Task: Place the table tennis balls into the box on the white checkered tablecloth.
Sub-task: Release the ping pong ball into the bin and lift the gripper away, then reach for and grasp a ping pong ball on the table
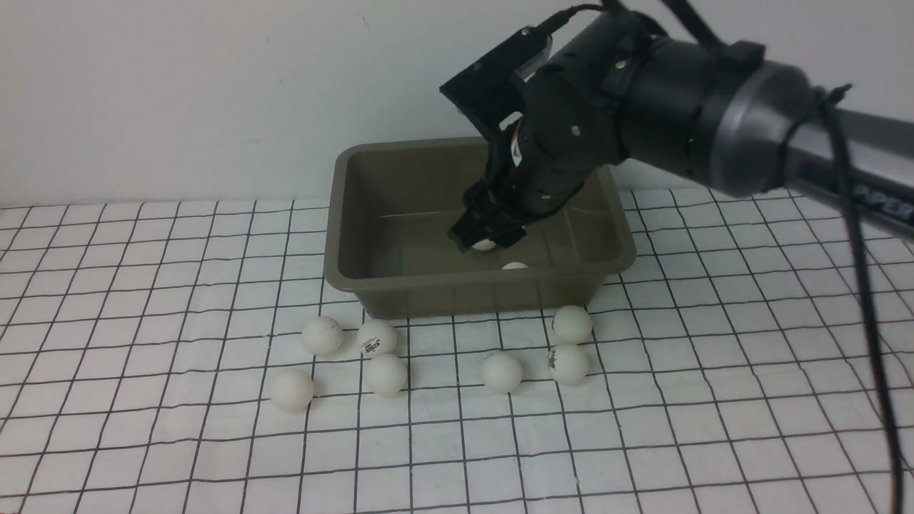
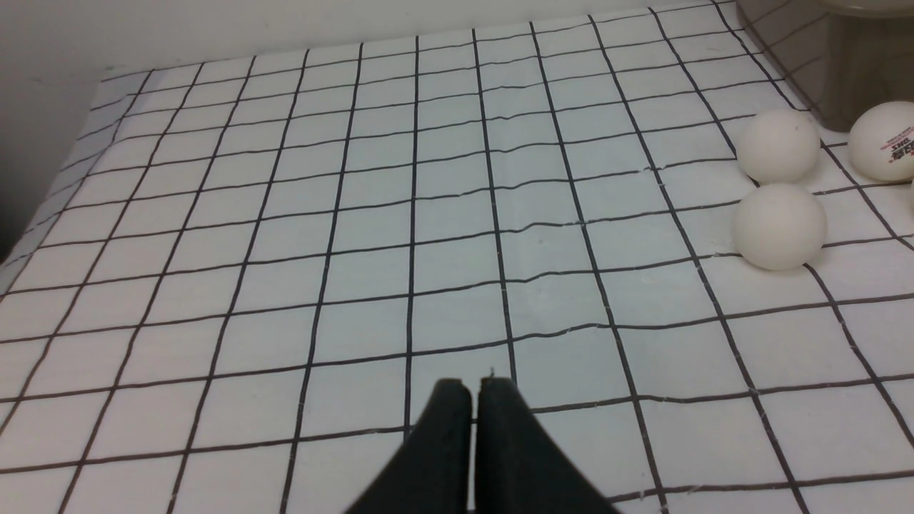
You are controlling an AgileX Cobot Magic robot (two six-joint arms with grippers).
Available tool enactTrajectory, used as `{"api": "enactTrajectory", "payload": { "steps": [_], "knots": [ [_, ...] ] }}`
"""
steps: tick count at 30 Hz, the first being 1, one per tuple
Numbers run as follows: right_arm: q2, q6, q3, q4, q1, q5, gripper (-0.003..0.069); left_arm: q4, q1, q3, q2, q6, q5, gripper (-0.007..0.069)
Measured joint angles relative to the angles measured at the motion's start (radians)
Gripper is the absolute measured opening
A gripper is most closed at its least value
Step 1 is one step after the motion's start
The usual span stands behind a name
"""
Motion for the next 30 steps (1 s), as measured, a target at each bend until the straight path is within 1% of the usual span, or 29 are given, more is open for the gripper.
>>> {"api": "enactTrajectory", "payload": {
  "steps": [3, 5, 6, 7, 8, 10, 12, 15, 19, 23, 28, 30],
  "knots": [
    [0.086, 0.000, -0.058, -0.049, 0.000, -0.002, 0.0360, 0.000, 0.000, 0.000, 0.000, 0.000, 0.000, -0.0004],
    [0.132, 0.000, -0.091, -0.077, 0.000, -0.002, 0.0382, 0.000, 0.000, 0.000, 0.000, 0.000, 0.000, -0.0004],
    [0.144, 0.000, -0.104, -0.087, 0.000, -0.002, 0.0398, 0.000, 0.000, 0.000, 0.000, 0.000, 0.000, -0.0004],
    [0.169, 0.004, -0.127, -0.103, 0.000, -0.002, 0.0442, 0.000, 0.000, 0.000, 0.000, 0.000, 0.000, -0.0004],
    [0.177, 0.005, -0.132, -0.109, 0.000, -0.002, 0.0453, 0.000, 0.000, 0.000, 0.000, 0.000, 0.000, -0.0004],
    [0.195, 0.025, -0.153, -0.135, 0.000, -0.003, 0.0524, 0.000, 0.000, 0.000, 0.000, 0.000, 0.000, -0.0004],
    [0.195, 0.039, -0.156, -0.144, 0.000, 0.005, 0.0536, 0.000, 0.000, 0.000, 0.000, 0.000, 0.000, -0.0004],
    [0.189, 0.048, -0.160, -0.151, 0.000, 0.034, 0.0537, 0.000, 0.000, 0.000, 0.000, 0.000, 0.000, -0.0004],
    [0.167, 0.052, -0.160, -0.148, 0.000, 0.121, 0.0524, 0.000, 0.000, 0.000, 0.000, 0.000, 0.000, -0.0004],
    [0.119, 0.053, -0.160, -0.120, 0.000, 0.228, 0.0482, 0.000, 0.000, 0.000, 0.000, 0.000, 0.000, -0.0004],
    [0.076, 0.044, -0.160, -0.048, 0.000, 0.278, 0.0430, 0.000, 0.000, 0.000, 0.000, 0.000, 0.000, -0.0004],
    [0.064, 0.014, -0.160, 0.027, 0.000, 0.294, 0.0410, 0.000, 0.000, 0.000, 0.000, 0.000, 0.000, -0.0004]
  ]
}}
